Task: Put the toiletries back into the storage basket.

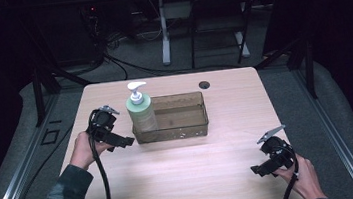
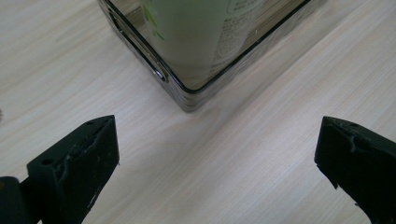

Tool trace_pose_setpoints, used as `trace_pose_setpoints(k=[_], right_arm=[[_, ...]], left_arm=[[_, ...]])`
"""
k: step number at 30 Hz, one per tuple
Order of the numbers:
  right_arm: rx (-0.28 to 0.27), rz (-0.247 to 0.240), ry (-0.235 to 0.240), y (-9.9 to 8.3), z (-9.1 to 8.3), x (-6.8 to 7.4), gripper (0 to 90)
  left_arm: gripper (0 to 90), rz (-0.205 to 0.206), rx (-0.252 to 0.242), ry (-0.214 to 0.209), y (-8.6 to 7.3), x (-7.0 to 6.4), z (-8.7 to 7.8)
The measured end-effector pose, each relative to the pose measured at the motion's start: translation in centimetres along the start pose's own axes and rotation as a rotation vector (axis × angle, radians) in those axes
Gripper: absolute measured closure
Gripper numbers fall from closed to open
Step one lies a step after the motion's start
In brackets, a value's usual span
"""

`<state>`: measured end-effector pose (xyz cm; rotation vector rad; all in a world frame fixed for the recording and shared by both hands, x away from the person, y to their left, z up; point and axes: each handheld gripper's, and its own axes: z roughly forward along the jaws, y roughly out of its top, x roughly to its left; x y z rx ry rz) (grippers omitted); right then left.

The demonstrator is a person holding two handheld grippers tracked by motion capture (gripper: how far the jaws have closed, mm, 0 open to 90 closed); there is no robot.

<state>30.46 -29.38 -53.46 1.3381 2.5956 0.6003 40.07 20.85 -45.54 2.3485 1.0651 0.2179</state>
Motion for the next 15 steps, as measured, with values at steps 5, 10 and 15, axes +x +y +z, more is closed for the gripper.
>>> trace_pose_setpoints(k=[5,10,15], right_arm=[[0.003,-0.002,-0.004,-0.06,-0.06,-0.12,5.6],[0.000,-0.001,-0.001,-0.08,-0.04,-0.17,5.5],[-0.003,0.007,0.000,-0.20,-0.01,-0.38,5.4]], left_arm=[[0.2,0.004,0.012,0.003,-0.50,-0.07,0.66],[0.1,-0.002,0.000,-0.003,-0.55,0.01,0.71],[0.1,-0.007,0.000,-0.010,-0.78,0.24,0.99]])
